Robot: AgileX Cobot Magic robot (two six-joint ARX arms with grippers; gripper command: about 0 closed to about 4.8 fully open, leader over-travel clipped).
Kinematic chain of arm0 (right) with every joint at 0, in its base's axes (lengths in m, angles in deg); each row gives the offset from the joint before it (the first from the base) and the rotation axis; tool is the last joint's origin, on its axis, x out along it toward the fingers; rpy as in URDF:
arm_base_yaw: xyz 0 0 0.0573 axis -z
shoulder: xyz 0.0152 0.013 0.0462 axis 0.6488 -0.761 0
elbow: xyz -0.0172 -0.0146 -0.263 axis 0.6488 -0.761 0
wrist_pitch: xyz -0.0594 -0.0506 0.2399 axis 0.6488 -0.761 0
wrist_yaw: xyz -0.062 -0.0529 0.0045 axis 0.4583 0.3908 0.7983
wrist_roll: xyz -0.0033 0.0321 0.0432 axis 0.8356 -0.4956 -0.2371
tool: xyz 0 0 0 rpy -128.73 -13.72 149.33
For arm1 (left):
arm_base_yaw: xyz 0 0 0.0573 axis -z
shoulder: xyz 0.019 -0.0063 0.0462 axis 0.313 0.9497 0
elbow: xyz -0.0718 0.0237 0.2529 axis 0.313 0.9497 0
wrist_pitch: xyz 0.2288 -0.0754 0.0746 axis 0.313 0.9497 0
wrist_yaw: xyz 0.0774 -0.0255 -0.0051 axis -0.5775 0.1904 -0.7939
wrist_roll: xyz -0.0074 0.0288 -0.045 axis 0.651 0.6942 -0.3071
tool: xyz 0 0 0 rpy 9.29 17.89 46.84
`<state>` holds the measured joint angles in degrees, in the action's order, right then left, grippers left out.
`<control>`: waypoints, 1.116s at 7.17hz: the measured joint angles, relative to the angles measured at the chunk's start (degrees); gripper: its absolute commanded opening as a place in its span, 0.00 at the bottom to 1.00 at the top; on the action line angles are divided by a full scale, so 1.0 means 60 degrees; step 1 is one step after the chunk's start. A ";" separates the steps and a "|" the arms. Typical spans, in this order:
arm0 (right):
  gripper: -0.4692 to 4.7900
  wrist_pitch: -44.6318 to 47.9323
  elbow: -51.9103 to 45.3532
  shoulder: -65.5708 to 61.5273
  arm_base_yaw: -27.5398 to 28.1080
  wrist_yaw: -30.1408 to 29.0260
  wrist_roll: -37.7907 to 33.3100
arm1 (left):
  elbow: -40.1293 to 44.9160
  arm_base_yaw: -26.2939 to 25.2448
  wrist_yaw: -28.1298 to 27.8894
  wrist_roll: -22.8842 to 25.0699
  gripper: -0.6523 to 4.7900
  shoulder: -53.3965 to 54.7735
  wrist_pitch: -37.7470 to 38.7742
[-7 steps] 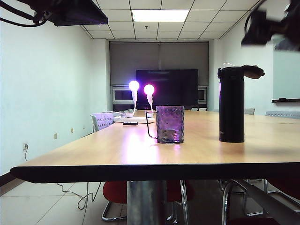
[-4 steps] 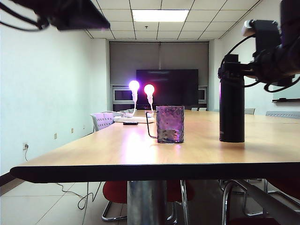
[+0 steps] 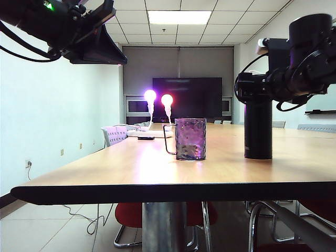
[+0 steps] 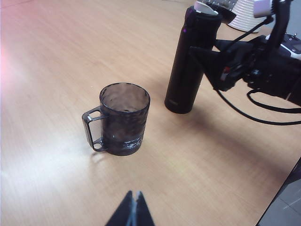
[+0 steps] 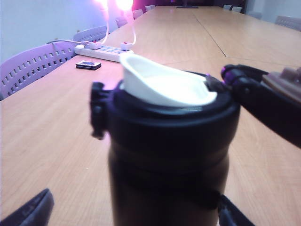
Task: Pick up the black thermos cup, pour some water from it into the cup, and then put the thermos cup back on the table.
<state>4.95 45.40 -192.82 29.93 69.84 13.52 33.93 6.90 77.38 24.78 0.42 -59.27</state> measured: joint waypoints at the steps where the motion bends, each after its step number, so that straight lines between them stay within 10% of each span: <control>1: 1.00 -0.0018 0.0346 -0.0426 -0.0004 0.0000 0.0000 | 0.0000 0.0004 0.0000 0.0004 0.11 0.0000 -0.0004; 8: 1.00 -0.0135 0.1596 -0.1840 -0.0011 0.0470 0.0000 | -0.0007 0.0004 0.0011 0.0004 0.11 0.0000 -0.0044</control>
<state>4.14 54.97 -203.86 29.86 72.66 13.52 33.89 6.93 77.45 24.80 0.42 -59.53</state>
